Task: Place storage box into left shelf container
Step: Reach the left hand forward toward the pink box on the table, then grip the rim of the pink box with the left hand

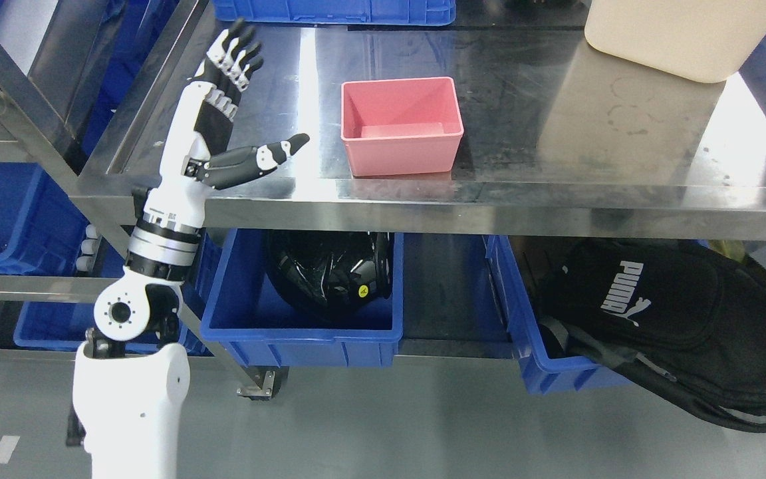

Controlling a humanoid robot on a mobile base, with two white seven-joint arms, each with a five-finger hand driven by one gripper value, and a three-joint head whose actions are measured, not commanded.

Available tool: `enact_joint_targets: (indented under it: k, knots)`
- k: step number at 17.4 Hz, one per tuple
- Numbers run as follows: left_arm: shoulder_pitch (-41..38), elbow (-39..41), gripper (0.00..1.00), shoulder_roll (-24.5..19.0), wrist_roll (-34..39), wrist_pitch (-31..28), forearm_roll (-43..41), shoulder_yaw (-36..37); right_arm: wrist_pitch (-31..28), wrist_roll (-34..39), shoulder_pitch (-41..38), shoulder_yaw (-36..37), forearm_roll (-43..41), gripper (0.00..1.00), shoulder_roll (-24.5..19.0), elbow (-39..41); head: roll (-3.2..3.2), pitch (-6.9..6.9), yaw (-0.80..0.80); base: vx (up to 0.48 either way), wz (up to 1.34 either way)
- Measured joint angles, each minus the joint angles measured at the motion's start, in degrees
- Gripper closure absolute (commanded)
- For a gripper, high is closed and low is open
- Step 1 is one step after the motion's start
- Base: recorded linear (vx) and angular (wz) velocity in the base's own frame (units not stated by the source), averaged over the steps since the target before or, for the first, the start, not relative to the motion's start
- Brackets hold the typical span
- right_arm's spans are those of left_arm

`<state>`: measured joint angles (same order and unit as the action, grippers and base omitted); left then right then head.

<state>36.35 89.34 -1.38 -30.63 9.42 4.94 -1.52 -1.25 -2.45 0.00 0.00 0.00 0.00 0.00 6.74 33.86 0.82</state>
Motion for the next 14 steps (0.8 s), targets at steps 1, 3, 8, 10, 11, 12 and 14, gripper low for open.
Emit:
enact_joint_targets:
  k: [1,3,8,10,11,12,14]
  knots:
    - [2.3,-0.6,0.0,-0.4,-4.3,-1.8,-2.0,-0.1,0.0,0.0,0.0,0.0,0.0,0.0,0.0,0.0,0.0,0.0,0.0,0.0,0.0]
    - [8.2,-2.6,0.0,-1.3,-14.3,-4.8,-7.8,0.6,0.0,0.0,0.0,0.0,0.0,0.0,0.0,0.0,0.0,0.0,0.0,0.0,0.0]
    - [19.3,-8.7,0.03,-2.4,-24.1,-7.2,-18.9,5.9,0.0,0.0,0.0,0.0,0.0,0.0,0.0,0.0,0.0,0.0,0.0,0.0,0.0]
    - [22.1,-10.9,0.04,-2.5,-24.9,-8.3,-21.3,8.6,0.0,0.0,0.0,0.0,0.0,0.0,0.0,0.0,0.0,0.0,0.0,0.0,0.0]
    - [23.4,-12.0,0.06,-2.3,-25.3,-9.2,-22.1,9.9,0.0,0.0,0.0,0.0,0.0,0.0,0.0,0.0,0.0,0.0,0.0,0.0,0.0]
    - [24.6,-13.1,0.06,-1.8,-25.7,-10.4,-22.9,11.2,0.0,0.0,0.0,0.0,0.0,0.0,0.0,0.0,0.0,0.0,0.0,0.0,0.0]
    - [26.4,-14.8,0.07,-1.2,-27.2,-12.7,-24.0,13.2,0.0,0.0,0.0,0.0,0.0,0.0,0.0,0.0,0.0,0.0,0.0,0.0,0.0]
